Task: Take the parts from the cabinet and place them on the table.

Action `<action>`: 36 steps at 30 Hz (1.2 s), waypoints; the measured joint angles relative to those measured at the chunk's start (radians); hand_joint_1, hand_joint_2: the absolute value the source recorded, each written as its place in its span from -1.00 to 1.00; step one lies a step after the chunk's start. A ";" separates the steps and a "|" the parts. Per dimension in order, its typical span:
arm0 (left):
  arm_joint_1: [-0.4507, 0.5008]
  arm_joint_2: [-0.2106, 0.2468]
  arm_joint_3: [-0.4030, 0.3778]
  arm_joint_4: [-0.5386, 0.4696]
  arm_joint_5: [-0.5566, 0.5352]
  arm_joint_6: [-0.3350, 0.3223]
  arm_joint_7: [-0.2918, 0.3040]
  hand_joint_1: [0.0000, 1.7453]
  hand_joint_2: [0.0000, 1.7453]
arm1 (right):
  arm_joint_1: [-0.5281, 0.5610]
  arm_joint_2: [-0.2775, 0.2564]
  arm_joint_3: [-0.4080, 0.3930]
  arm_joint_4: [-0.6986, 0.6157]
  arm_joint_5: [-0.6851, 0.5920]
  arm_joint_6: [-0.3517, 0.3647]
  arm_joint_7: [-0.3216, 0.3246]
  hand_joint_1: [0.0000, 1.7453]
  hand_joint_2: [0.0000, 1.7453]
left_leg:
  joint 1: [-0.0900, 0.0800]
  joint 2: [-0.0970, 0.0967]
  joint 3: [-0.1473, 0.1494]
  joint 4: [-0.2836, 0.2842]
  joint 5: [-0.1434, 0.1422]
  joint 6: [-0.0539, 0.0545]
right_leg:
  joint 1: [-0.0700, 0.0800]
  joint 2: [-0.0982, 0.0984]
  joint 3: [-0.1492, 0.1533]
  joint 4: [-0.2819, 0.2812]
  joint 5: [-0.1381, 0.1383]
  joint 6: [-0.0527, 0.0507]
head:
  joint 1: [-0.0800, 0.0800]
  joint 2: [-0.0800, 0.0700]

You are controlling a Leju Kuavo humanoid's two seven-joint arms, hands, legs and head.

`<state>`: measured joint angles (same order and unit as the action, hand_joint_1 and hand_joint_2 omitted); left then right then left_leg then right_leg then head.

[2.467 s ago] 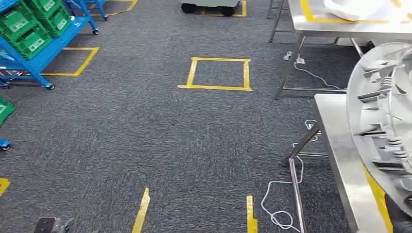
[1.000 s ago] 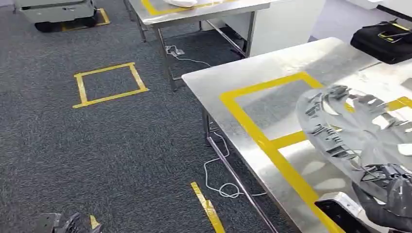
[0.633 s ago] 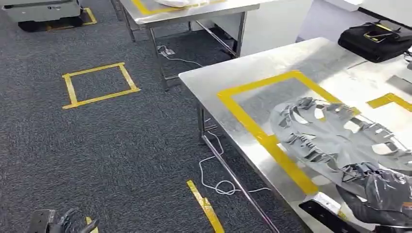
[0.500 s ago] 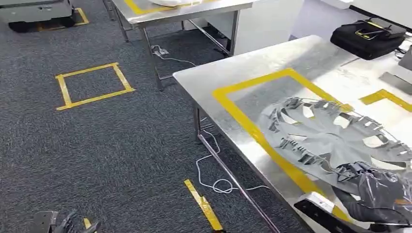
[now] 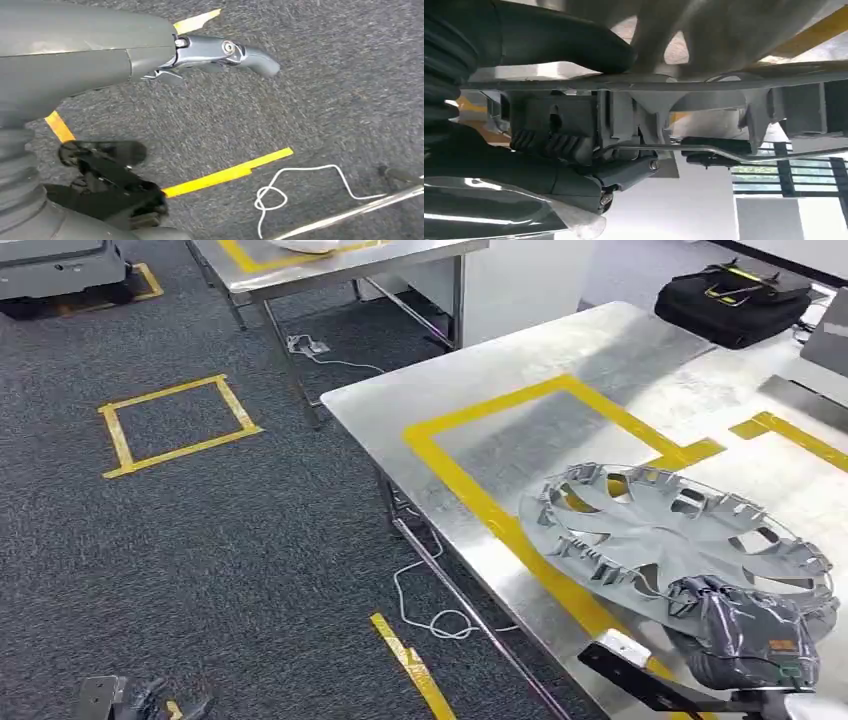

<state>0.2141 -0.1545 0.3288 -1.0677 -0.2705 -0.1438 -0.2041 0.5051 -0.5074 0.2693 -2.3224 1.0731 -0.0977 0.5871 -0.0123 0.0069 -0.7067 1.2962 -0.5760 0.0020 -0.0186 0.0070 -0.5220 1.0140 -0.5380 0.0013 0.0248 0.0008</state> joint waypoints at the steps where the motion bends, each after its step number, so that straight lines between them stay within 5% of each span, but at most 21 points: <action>1: 0.000 0.002 -0.003 0.001 0.000 0.002 0.000 -1.00 1.00 | 0.000 -0.002 0.004 0.004 -0.002 0.000 0.003 1.00 1.00 | -0.003 -0.002 0.023 -0.071 0.059 0.008 | 0.000 0.002 0.011 0.000 -0.007 0.001 | 0.001 0.000; 3: 0.000 0.009 -0.008 0.002 0.000 0.004 0.000 -1.00 1.00 | 0.001 -0.006 0.011 0.010 -0.002 0.000 0.006 1.00 1.00 | -0.016 -0.009 0.083 -0.239 0.153 0.025 | -0.002 0.004 0.014 -0.004 -0.022 0.006 | 0.000 0.000; 6: -0.005 0.016 -0.010 0.005 -0.003 0.011 0.000 -1.00 1.00 | -0.001 -0.010 0.019 0.016 -0.004 -0.001 0.012 1.00 1.00 | -0.023 -0.010 0.101 -0.282 0.119 0.048 | -0.003 0.008 0.027 -0.007 -0.019 0.023 | 0.000 0.000; 7: -0.005 0.018 -0.015 0.005 -0.007 0.018 0.000 -1.00 1.00 | 0.001 -0.013 0.022 0.017 -0.005 -0.001 0.016 1.00 1.00 | -0.022 -0.008 0.105 -0.290 0.118 0.050 | -0.002 0.006 0.026 -0.006 -0.011 0.035 | 0.001 0.000; 9: -0.002 0.019 -0.026 0.005 -0.012 0.023 0.000 -1.00 1.00 | -0.003 -0.024 0.027 0.021 -0.008 -0.002 0.020 1.00 1.00 | -0.013 -0.010 0.142 -0.319 0.119 0.050 | -0.001 0.001 0.028 0.007 -0.033 0.037 | 0.004 0.000; 10: -0.004 0.019 -0.030 0.005 -0.013 0.024 0.000 -1.00 1.00 | -0.005 -0.029 0.029 0.022 -0.010 -0.002 0.020 1.00 1.00 | -0.012 -0.011 0.152 -0.324 0.116 0.054 | 0.001 0.002 0.007 0.052 -0.055 0.039 | 0.006 0.000; 13: -0.005 0.022 -0.037 0.006 -0.014 0.024 0.001 -1.00 1.00 | -0.007 -0.033 0.039 0.028 -0.012 -0.002 0.020 1.00 1.00 | -0.013 -0.011 0.162 -0.323 0.100 0.055 | -0.001 0.001 -0.137 0.269 -0.127 0.049 | 0.008 0.000; 15: -0.004 0.024 -0.040 0.008 -0.014 0.024 0.001 -1.00 1.00 | -0.004 -0.035 0.045 0.031 -0.013 -0.002 0.020 1.00 1.00 | -0.012 -0.010 0.180 -0.323 0.087 0.051 | -0.002 0.000 -0.164 0.268 -0.093 0.052 | 0.010 0.000; 18: -0.004 0.025 -0.047 0.010 -0.016 0.026 0.001 -1.00 1.00 | -0.005 -0.039 0.051 0.031 -0.013 -0.002 0.024 1.00 1.00 | -0.009 -0.010 0.222 -0.322 0.058 0.040 | -0.007 -0.008 -0.084 0.036 0.080 0.057 | 0.009 0.000; 19: -0.005 0.029 -0.049 0.011 -0.016 0.031 0.000 -1.00 1.00 | -0.008 -0.041 0.055 0.035 -0.012 -0.001 0.029 1.00 1.00 | -0.011 -0.011 0.228 -0.321 0.052 0.033 | 0.001 -0.011 -0.080 0.031 0.055 0.053 | 0.008 -0.001; 20: -0.008 0.030 -0.051 0.011 -0.015 0.033 0.000 -1.00 1.00 | -0.013 -0.042 0.057 0.035 -0.012 -0.002 0.032 1.00 1.00 | -0.012 -0.010 0.216 -0.315 0.049 0.027 | 0.005 -0.011 -0.067 0.002 0.036 0.036 | 0.010 -0.001; 21: -0.009 0.034 -0.054 0.011 -0.011 0.034 -0.001 -1.00 1.00 | -0.010 -0.045 0.061 0.035 -0.012 -0.002 0.035 1.00 1.00 | -0.012 -0.008 0.213 -0.316 0.046 0.021 | 0.006 -0.009 -0.067 0.007 0.047 0.020 | 0.006 0.000; 24: -0.010 0.039 -0.060 0.011 -0.009 0.037 -0.003 -1.00 1.00 | -0.012 -0.047 0.068 0.035 -0.011 -0.003 0.036 1.00 1.00 | -0.010 -0.009 0.219 -0.297 0.036 0.007 | 0.000 -0.005 -0.047 -0.001 0.040 0.004 | 0.005 0.000; 25: -0.013 0.039 -0.064 0.011 -0.008 0.037 -0.003 -1.00 1.00 | -0.014 -0.047 0.069 0.035 -0.011 -0.003 0.036 1.00 1.00 | -0.008 -0.009 0.202 -0.250 0.027 0.000 | -0.001 -0.006 -0.034 -0.003 0.035 -0.004 | 0.001 0.000; 28: -0.013 0.044 -0.066 0.012 -0.007 0.039 -0.003 -1.00 1.00 | -0.015 -0.047 0.076 0.035 -0.011 -0.003 0.038 1.00 1.00 | 0.003 -0.009 0.060 -0.017 -0.063 -0.014 | 0.000 -0.005 -0.014 -0.003 0.013 -0.011 | -0.001 0.000; 29: -0.011 0.044 -0.067 0.013 -0.007 0.039 -0.003 -1.00 1.00 | -0.015 -0.047 0.079 0.035 -0.011 -0.003 0.041 1.00 1.00 | 0.004 -0.009 0.028 0.019 -0.065 -0.014 | 0.001 -0.003 -0.005 -0.003 0.006 -0.010 | -0.003 0.000; 30: -0.009 0.044 -0.068 0.014 -0.007 0.039 -0.003 -1.00 1.00 | -0.015 -0.047 0.081 0.035 -0.011 -0.003 0.043 1.00 1.00 | 0.004 -0.009 0.018 0.016 -0.050 -0.013 | 0.001 -0.001 0.004 -0.003 0.000 -0.010 | -0.002 0.000; 33: -0.005 0.051 -0.075 0.016 -0.008 0.039 -0.003 -1.00 1.00 | -0.014 -0.047 0.089 0.035 -0.010 -0.003 0.055 1.00 1.00 | 0.000 -0.009 0.072 -0.195 0.130 0.002 | 0.001 0.003 0.050 -0.005 -0.029 -0.004 | -0.002 0.000; 34: -0.004 0.052 -0.076 0.016 -0.008 0.039 -0.003 -1.00 1.00 | -0.014 -0.047 0.091 0.035 -0.008 -0.003 0.058 1.00 1.00 | -0.004 -0.010 0.085 -0.233 0.155 0.006 | 0.001 0.003 0.047 -0.007 -0.035 0.000 | 0.000 0.000; 36: -0.003 0.058 -0.078 0.017 -0.008 0.043 -0.003 -1.00 1.00 | -0.012 -0.047 0.095 0.032 0.000 -0.003 0.067 1.00 1.00 | -0.012 -0.013 0.090 -0.273 0.132 0.019 | 0.000 0.007 0.046 -0.008 -0.037 0.009 | -0.004 0.000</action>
<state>0.2110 -0.0961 0.2507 -1.0503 -0.2788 -0.1008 -0.2068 0.4927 -0.5543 0.3639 -2.2908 1.0731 -0.1011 0.6543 -0.0244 -0.0057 -0.6167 1.0230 -0.4440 0.0214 -0.0189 0.0141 -0.4759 1.0058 -0.5747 0.0099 0.0210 0.0008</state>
